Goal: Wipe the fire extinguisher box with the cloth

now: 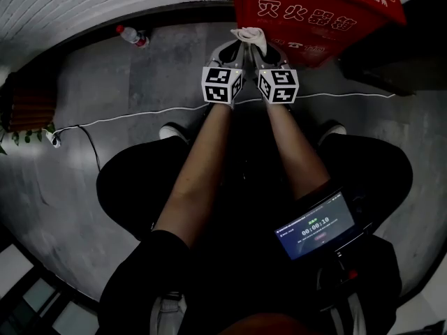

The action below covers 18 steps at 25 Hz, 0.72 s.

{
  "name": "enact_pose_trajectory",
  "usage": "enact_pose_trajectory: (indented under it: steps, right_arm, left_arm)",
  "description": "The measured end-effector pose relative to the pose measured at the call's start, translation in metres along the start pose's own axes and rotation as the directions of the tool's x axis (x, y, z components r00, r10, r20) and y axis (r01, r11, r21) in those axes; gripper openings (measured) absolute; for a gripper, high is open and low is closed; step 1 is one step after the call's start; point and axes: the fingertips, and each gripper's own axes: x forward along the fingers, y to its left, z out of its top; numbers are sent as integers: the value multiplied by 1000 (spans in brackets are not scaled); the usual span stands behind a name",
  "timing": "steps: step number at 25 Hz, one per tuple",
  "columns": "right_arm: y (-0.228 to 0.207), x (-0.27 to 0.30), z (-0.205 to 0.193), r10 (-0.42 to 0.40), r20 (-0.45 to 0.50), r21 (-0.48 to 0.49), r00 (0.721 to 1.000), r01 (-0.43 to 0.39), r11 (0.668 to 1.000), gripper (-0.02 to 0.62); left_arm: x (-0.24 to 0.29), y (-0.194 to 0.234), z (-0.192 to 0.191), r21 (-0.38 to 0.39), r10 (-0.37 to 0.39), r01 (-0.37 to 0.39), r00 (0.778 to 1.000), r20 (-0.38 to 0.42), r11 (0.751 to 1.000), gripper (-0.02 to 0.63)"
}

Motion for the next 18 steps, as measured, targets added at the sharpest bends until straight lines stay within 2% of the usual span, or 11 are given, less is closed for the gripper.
enact_pose_trajectory:
  steps: [4,8,18]
  right_arm:
    - [-14,-1,-1,-34,7,10,999,34,999,95]
    - [-24,-8,0,-46,22,-6,999,46,999,95]
    - [-79,-44,3,-123,60,37,991,121,992,97]
  left_arm:
    - [9,-19,1,17,-27,27,999,-28,999,0]
    - [23,-28,1,21,-34,33,999,12,999,0]
    - [49,-85,-1,66,-160,158,987,23,985,0]
